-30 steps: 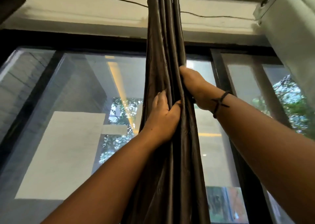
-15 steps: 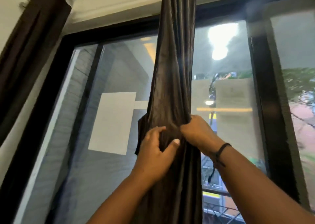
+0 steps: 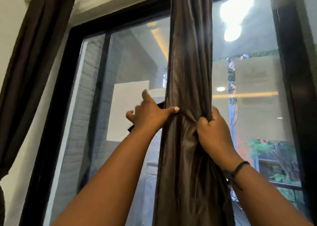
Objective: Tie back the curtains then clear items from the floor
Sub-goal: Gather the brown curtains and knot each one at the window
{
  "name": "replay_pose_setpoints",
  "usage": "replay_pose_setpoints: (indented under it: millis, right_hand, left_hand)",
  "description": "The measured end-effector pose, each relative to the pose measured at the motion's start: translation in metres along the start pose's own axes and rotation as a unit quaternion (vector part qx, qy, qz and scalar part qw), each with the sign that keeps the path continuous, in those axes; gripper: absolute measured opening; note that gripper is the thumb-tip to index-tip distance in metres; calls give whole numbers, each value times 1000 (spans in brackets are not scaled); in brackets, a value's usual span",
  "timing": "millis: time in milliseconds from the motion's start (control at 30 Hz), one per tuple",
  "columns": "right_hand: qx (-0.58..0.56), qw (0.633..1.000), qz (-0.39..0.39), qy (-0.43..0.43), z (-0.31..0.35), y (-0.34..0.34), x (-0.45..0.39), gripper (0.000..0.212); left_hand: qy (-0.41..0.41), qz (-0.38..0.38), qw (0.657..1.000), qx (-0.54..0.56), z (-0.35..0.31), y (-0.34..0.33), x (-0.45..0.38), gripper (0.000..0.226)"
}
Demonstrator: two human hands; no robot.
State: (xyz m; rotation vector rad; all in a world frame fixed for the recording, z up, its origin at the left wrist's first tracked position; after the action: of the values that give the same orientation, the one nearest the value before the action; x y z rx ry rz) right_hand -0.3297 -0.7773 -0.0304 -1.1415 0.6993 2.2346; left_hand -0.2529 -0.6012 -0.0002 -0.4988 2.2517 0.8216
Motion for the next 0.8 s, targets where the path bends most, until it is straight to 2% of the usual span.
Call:
replay_pose_setpoints:
  millis: [100,133,200,300,367,467,567,633,700,767,800]
  right_hand:
    - [-85,996,4,-12,7,-13,7,31]
    - [-111,994,12,-17,10,-21,9,29]
    - [-146,989,24,-18,17,-36,11,26]
    - [-163,986,14,-26,21,-47,12,25]
    - [-178,983,-1,-37,20,-46,13,25]
    - [-139,990,-18,-21,25,-48,15,27]
    - [-70,997,-17,11,35,-52,16,25]
    - [-18,1000,-7,23,38,-55,18,21]
    - [38,999,13,23,38,-59,23,20]
    - [104,994,28,26,38,-64,29,29]
    - [137,990,34,29,39,-66,32,37]
  left_hand:
    - [-38,70,988,134,4,-14,-14,69]
    - [-57,71,984,151,3,-16,-16,52]
    - [-86,58,983,154,-1,-18,-19,32]
    - [-101,46,983,144,-5,-12,-21,22]
    - [-111,43,988,97,-7,-4,-23,21]
    - [-147,32,985,81,-16,7,-25,13]
    - [-147,102,972,155,-27,3,-19,24]
    - [-131,190,931,282,-33,-3,-10,25]
    - [-104,288,863,401,-37,-12,11,36]
    - [-121,340,799,481,-45,-19,28,54]
    - [-136,344,789,491,-48,-22,32,61]
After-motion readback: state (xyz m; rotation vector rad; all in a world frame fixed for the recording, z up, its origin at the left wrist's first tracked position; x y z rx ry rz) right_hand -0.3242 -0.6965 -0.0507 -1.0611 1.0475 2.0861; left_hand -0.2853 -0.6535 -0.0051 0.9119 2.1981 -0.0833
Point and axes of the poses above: each hand's wrist, its own x-axis away from the middle knuckle, its own y-axis out of the back of the hand, z = x × y, the point moved 8 cm from there along -x, towards the middle knuckle, and after that the axes turned 7 degrees about z, right-handed, at the moved point
